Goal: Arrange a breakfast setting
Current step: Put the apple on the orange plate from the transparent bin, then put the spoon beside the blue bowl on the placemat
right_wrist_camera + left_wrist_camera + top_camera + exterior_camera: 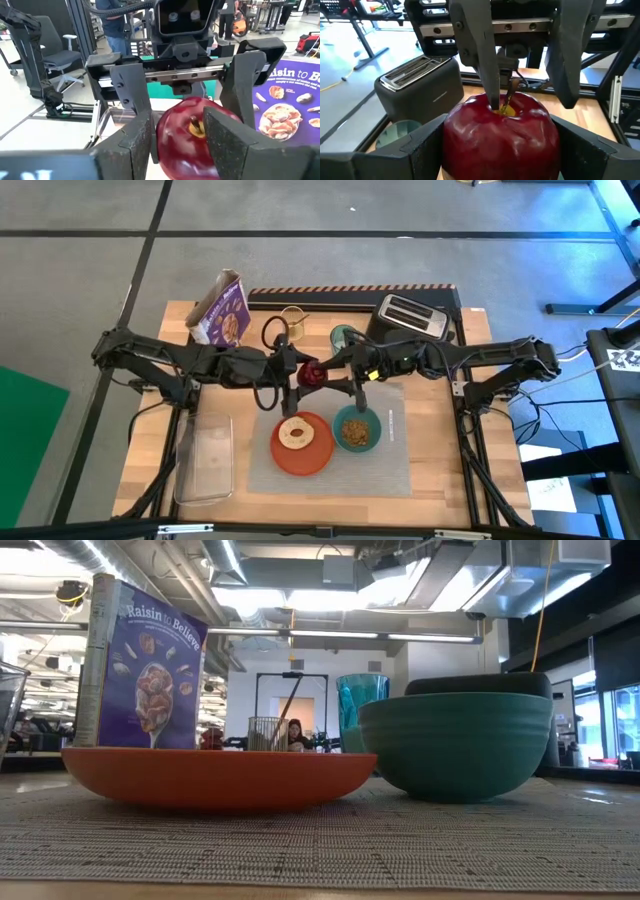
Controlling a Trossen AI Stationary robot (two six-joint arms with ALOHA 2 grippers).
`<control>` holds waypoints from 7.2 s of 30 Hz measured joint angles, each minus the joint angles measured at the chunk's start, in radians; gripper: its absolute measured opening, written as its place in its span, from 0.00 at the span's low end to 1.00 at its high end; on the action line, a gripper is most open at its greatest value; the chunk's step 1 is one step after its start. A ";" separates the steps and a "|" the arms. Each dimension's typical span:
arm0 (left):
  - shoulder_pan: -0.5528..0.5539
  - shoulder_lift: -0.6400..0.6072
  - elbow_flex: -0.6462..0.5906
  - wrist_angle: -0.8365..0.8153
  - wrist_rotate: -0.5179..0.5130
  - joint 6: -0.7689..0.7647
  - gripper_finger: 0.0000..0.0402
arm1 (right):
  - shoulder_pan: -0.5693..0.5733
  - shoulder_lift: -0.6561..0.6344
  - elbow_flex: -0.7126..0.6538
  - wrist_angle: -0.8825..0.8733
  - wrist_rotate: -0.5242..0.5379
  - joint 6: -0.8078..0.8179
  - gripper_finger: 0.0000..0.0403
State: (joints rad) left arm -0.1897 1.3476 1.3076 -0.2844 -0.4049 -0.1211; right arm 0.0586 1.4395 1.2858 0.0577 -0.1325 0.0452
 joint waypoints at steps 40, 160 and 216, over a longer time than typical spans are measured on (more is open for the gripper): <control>-0.059 -0.045 0.002 -0.434 -0.048 -0.269 0.98 | 0.033 0.195 -0.001 -0.132 0.056 0.091 0.00; 0.761 0.232 -0.500 0.635 0.341 0.289 0.49 | -0.747 0.415 0.880 -0.941 -0.291 -0.103 0.62; 0.799 0.346 -0.449 0.727 0.385 0.269 0.42 | -0.767 0.415 0.880 -1.001 -0.313 -0.233 0.62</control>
State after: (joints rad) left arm 0.6088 1.6935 0.8588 0.4424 -0.0199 0.1481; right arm -0.7083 1.8549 2.1654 -0.9435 -0.4454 -0.1883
